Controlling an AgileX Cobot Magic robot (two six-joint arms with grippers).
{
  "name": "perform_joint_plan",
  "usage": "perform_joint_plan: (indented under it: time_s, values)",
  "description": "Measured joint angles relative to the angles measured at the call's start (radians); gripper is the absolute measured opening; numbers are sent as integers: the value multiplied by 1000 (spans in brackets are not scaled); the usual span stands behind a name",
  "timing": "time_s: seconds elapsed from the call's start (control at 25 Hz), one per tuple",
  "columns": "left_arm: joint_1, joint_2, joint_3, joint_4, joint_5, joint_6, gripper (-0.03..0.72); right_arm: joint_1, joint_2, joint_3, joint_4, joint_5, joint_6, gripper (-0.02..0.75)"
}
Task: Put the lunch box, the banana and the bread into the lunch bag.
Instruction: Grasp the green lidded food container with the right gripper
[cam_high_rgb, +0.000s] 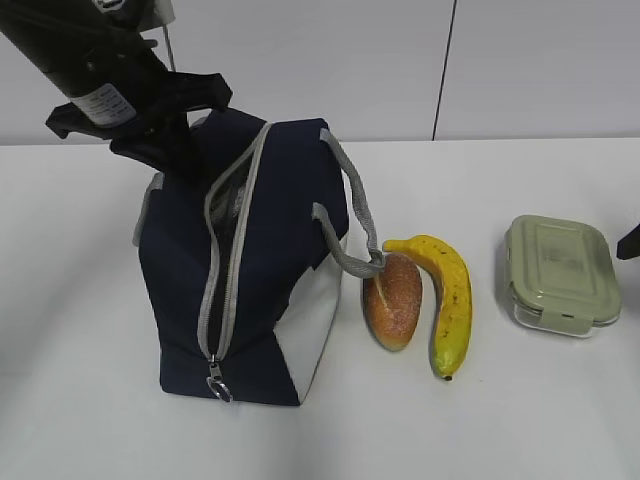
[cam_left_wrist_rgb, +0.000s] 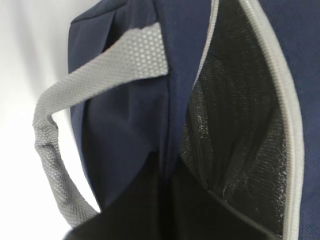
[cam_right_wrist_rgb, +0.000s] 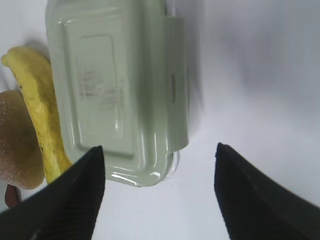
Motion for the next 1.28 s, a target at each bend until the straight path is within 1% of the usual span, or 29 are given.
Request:
perform_joint_plan:
  time_s: [0.4, 0.56, 0.68, 0.76, 0.88, 1.0, 1.28]
  values:
    - [0, 0, 0, 0, 1, 0, -3, -1, 64, -21, 66, -6, 0, 507]
    - [0, 0, 0, 2, 1, 0, -3, -1, 112, -25, 73, -6, -5, 510]
    - [0, 0, 0, 5, 1, 0, -3, -1, 146, -39, 77, -6, -25, 544]
    - [0, 0, 0, 6, 1, 0, -3, -1, 161, -48, 97, -4, -66, 586]
    - [0, 0, 0, 6, 0, 0, -3, -1, 191, -71, 141, 2, -151, 624]
    - [0, 0, 0, 7, -1, 0, -3, -1, 225, -96, 163, 25, -204, 631]
    - [0, 0, 0, 7, -2, 0, -3, -1, 289, -134, 182, 44, -223, 625]
